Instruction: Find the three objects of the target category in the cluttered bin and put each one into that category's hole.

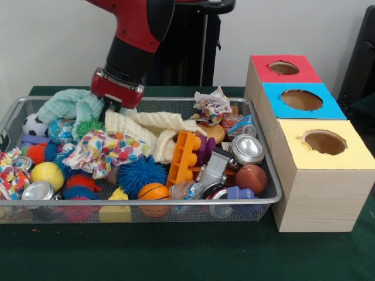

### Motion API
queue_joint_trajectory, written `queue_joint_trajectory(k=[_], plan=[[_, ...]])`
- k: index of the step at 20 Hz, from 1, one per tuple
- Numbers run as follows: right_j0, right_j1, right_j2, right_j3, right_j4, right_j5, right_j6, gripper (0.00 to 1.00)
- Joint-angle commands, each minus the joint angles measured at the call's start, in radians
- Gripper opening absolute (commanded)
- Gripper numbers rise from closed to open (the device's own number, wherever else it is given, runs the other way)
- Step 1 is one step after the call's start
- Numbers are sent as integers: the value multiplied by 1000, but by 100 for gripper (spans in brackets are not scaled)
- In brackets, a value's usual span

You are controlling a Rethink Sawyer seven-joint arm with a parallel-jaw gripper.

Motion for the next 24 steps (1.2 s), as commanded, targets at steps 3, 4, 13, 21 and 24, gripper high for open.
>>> queue_joint_trajectory(k=[3,4,13,21,24], plan=[[-30,9,-91,-170,-51,116,1,0],[-27,9,-96,-177,-60,114,-3,0],[-8,19,-114,-205,-116,99,13,0],[-60,35,-34,-182,-149,39,64,0],[-51,54,-56,-177,-141,16,80,0]])
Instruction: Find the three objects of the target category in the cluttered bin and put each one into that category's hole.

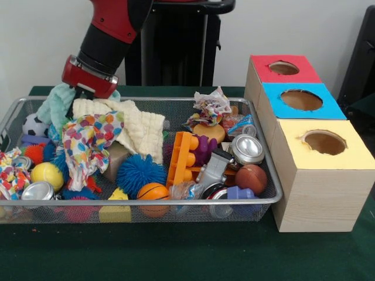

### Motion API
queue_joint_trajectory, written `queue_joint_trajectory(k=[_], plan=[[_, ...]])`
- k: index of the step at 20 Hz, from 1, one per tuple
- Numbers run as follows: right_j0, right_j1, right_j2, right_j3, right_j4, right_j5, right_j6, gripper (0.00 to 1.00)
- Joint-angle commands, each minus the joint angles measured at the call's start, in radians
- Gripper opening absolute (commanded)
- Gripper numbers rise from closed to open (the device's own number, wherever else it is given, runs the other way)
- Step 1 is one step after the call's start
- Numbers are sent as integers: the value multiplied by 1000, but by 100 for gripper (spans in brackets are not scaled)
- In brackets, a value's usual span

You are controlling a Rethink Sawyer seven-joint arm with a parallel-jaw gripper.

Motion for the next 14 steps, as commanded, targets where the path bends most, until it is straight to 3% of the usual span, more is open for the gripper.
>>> queue_joint_trajectory(k=[1,11,12,14], plan=[[-48,52,25,-105,-13,2,82,0],[-61,50,41,-110,-33,1,77,0],[-64,47,46,-110,-36,6,80,100],[-64,46,48,-108,-32,11,82,100]])
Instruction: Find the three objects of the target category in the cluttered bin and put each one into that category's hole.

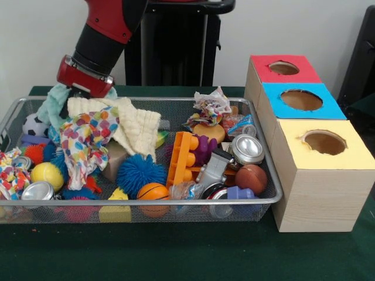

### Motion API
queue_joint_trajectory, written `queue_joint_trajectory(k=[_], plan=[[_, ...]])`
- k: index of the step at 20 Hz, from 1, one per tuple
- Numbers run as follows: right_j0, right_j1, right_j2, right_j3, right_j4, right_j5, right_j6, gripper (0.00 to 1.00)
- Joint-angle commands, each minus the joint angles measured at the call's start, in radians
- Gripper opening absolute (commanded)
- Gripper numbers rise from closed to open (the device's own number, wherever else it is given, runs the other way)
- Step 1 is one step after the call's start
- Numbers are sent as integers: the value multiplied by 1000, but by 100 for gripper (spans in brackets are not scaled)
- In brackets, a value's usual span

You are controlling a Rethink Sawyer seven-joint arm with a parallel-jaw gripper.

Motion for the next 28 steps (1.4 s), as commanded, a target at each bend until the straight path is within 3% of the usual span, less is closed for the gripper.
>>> queue_joint_trajectory(k=[1,9,12,16,23,28], plan=[[-48,43,49,-98,-15,13,85,100],[-28,46,67,-88,8,-24,112,100],[-85,-3,192,-46,-34,11,118,100],[-114,-51,285,-7,-38,66,123,100],[-132,-83,358,14,2,118,136,100],[-117,-92,370,14,39,140,158,100]])
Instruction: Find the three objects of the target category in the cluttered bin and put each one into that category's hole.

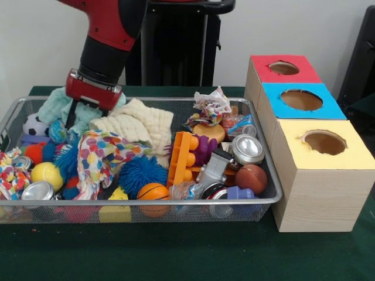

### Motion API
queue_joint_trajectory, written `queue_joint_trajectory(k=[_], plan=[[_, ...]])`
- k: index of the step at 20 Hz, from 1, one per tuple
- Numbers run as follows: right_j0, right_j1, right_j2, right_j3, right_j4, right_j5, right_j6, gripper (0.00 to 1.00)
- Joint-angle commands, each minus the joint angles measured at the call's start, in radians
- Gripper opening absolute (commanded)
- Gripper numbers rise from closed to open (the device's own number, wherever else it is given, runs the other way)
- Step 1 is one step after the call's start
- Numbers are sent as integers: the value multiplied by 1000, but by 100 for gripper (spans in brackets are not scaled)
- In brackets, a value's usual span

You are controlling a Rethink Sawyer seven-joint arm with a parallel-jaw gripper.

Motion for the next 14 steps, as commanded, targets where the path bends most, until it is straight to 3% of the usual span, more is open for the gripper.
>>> queue_joint_trajectory(k=[1,5,9,12,14], plan=[[12,-24,180,-2,61,80,162,100],[146,-40,14,-42,123,123,181,100],[262,-77,-145,-14,155,105,205,100],[297,-99,-183,43,154,25,218,100],[315,-117,-200,72,163,24,230,100]])
